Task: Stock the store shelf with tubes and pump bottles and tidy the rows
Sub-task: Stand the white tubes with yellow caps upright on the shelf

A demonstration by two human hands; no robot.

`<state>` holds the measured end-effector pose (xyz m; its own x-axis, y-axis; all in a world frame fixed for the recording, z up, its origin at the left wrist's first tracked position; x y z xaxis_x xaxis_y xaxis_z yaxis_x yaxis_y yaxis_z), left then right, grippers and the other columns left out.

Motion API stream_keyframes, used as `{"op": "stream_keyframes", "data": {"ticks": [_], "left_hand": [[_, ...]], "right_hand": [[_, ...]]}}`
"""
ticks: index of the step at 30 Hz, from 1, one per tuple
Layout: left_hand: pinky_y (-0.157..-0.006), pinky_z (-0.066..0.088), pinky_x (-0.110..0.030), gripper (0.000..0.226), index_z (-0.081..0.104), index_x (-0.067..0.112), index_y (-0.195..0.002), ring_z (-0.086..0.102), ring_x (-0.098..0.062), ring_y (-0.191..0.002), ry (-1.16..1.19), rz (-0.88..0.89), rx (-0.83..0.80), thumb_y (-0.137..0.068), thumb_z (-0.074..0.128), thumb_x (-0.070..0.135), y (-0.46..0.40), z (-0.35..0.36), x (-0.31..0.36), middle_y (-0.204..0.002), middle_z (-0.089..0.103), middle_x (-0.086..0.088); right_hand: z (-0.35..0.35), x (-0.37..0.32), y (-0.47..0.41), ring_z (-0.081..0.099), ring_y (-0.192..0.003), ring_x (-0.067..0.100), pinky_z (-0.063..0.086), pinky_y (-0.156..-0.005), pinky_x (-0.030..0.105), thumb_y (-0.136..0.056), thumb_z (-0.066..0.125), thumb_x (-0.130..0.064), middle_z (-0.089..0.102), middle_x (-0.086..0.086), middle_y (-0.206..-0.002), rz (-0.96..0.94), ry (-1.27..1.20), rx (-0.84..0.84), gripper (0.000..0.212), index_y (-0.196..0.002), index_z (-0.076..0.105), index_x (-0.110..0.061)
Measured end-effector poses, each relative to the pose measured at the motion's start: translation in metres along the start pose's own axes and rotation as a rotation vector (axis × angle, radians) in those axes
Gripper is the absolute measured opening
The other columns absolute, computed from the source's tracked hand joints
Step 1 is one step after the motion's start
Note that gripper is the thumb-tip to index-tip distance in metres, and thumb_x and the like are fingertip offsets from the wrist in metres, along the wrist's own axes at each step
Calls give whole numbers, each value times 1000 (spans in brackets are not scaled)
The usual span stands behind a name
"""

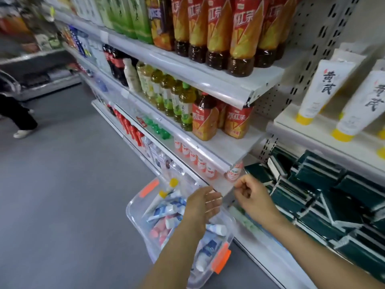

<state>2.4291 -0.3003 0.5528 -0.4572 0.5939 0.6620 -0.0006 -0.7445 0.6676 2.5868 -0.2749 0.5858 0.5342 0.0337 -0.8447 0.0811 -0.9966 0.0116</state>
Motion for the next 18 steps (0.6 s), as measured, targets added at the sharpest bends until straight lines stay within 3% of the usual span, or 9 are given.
{"op": "stream_keyframes", "data": {"ticks": [3, 6, 9, 12, 15, 17, 18], "left_hand": [[-66, 50, -30, 14, 62, 9, -97, 64, -23, -74, 99, -61, 92, -96, 52, 18, -14, -45, -5, -91, 71, -11], [-65, 51, -28, 15, 62, 11, -101, 65, -21, -71, 172, -82, 171, -97, 50, 18, -32, -82, -6, -86, 72, -9], [-66, 50, -29, 14, 62, 9, -97, 64, -22, -71, 268, -95, 259, -97, 49, 15, -55, -115, -4, -84, 69, -9], [-58, 53, -27, 13, 62, 7, -97, 65, -20, -62, 362, -113, 337, -96, 49, 12, -91, -145, -4, -74, 69, -8], [-43, 51, -23, 22, 56, 5, -78, 60, -17, -48, 485, -131, 407, -96, 45, 8, -130, -165, -1, -57, 63, -7], [-42, 54, -27, 27, 54, 3, -73, 62, -20, -58, 558, -160, 452, -97, 42, 6, -157, -175, -4, -68, 64, -12], [-50, 56, -32, 28, 53, 3, -73, 62, -20, -63, 592, -163, 473, -98, 41, 5, -171, -179, -7, -76, 62, -13]], "right_hand": [[42, 5, -15, 52, -67, 9, 44, -64, 16, -85, 63, 2, 60, 1, -78, 65, 23, -144, 13, -89, 58, -10], [83, 9, -37, 55, -67, 7, 48, -68, 25, -83, 68, -8, 61, -6, -76, 95, 71, -269, 19, -85, 58, -23], [128, 9, -59, 56, -68, 5, 42, -63, 10, -84, 68, -7, 62, -7, -78, 112, 84, -379, 17, -85, 59, -21], [176, 22, -87, 56, -63, 3, 42, -58, 13, -81, 69, -4, 61, -8, -73, 179, 63, -432, 24, -80, 59, -26], [223, 37, -119, 58, -58, 15, 46, -48, 21, -86, 61, 1, 62, 2, -68, 390, -120, -428, 19, -86, 64, -18], [253, 51, -137, 56, -53, 20, 49, -47, 25, -88, 56, 1, 60, 8, -64, 614, -248, -397, 14, -86, 65, -10], [269, 62, -144, 56, -51, 22, 50, -50, 28, -87, 56, -2, 59, 10, -62, 712, -312, -369, 10, -83, 64, -7]]}}
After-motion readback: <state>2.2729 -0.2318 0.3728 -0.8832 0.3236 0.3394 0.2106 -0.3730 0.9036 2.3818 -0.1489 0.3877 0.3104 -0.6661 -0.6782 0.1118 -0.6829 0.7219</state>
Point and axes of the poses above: each hand's wrist, its own y-axis away from the middle knuckle, its own z-axis out of the palm, x = y × z, the point moved 5 cm from there along -y, towards the middle knuckle
